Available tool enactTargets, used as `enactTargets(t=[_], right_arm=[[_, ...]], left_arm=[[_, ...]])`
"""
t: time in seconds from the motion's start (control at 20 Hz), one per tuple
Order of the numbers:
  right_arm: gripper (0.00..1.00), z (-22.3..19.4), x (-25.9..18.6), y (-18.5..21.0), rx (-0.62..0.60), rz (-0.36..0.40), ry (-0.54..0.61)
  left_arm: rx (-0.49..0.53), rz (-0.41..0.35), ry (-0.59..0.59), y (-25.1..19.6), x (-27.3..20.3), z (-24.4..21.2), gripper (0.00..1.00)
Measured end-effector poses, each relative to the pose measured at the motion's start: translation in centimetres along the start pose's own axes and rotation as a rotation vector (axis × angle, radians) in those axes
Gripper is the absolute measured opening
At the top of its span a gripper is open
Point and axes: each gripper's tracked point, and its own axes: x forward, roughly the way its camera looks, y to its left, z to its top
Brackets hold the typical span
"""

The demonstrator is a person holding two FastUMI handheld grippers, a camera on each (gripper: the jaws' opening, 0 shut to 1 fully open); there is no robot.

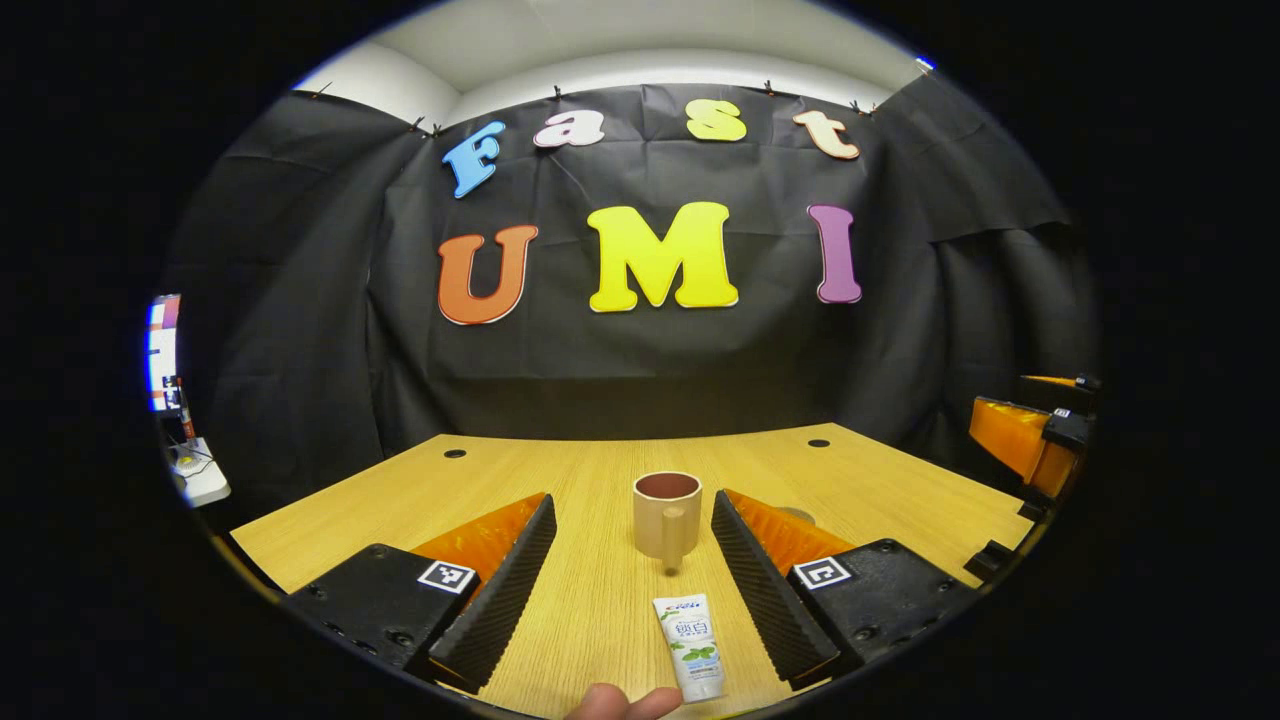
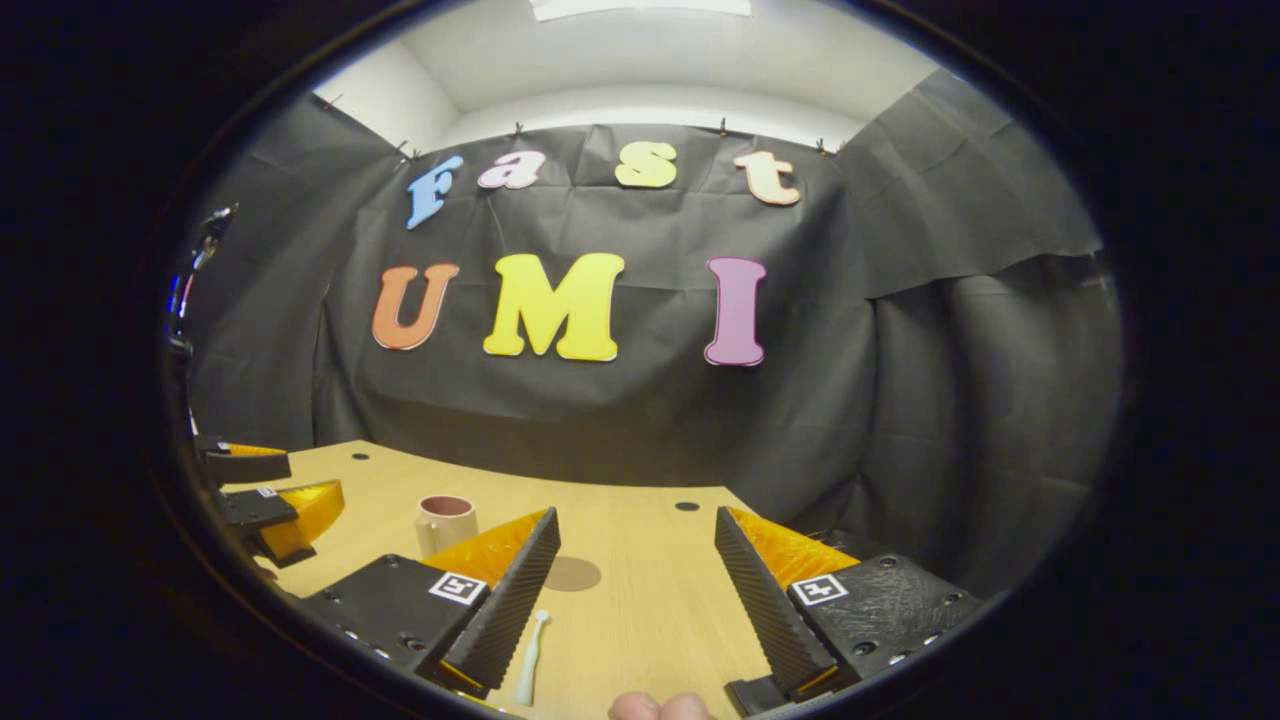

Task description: Put the toothbrush and toothpaste on the desktop into the cup, then pick up the cup and place it on the coaster on the desktop.

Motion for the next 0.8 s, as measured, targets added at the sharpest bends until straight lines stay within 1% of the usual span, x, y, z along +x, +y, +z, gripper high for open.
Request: enactTargets(t=[0.05, 0.2, 0.35, 0.4, 0.45, 0.5, 0.6, 0.65, 0.7, 0.8], right_arm=[[0.94, -0.3, -0.1, 0.0, -0.004, 0.003, 0.005], [0.94, -0.7, 0.0, -0.9, 0.015, 0.002, 0.002], [0.96, -1.7, 0.3, -2.1, 0.029, -0.012, 0.013], [0.96, -2.1, 0.3, -2.4, 0.040, -0.014, 0.020], [0.94, -2.6, 0.3, -2.6, 0.052, -0.016, 0.030], [0.96, -3.2, 0.4, -2.8, 0.057, -0.018, 0.045], [0.95, -4.8, 0.5, -3.1, 0.058, -0.021, 0.078], [0.96, -5.5, 0.5, -3.1, 0.060, -0.018, 0.097], [0.95, -6.0, 0.5, -3.1, 0.064, -0.014, 0.113], [0.96, -7.1, 0.4, -3.2, 0.070, -0.011, 0.140]], left_arm=[[-0.010, -0.005, 0.025, -0.3, 0.2, -0.8, 0.99], [-0.052, -0.022, 0.100, -1.8, 0.5, -3.1, 0.99], [-0.021, -0.037, 0.233, -2.9, 0.0, -6.9, 1.00], [-0.019, -0.036, 0.259, -2.9, -0.1, -7.7, 1.00], [-0.026, -0.040, 0.292, -2.9, -0.3, -8.3, 1.00], [-0.036, -0.042, 0.323, -3.1, -0.3, -9.1, 1.00], [-0.052, -0.044, 0.376, -3.0, -0.4, -10.0, 1.00], [-0.056, -0.051, 0.401, -3.2, -0.6, -10.5, 1.00], [-0.055, -0.057, 0.428, -3.3, -0.8, -11.0, 1.00], [-0.052, -0.068, 0.484, -3.7, -1.1, -12.4, 1.00]])
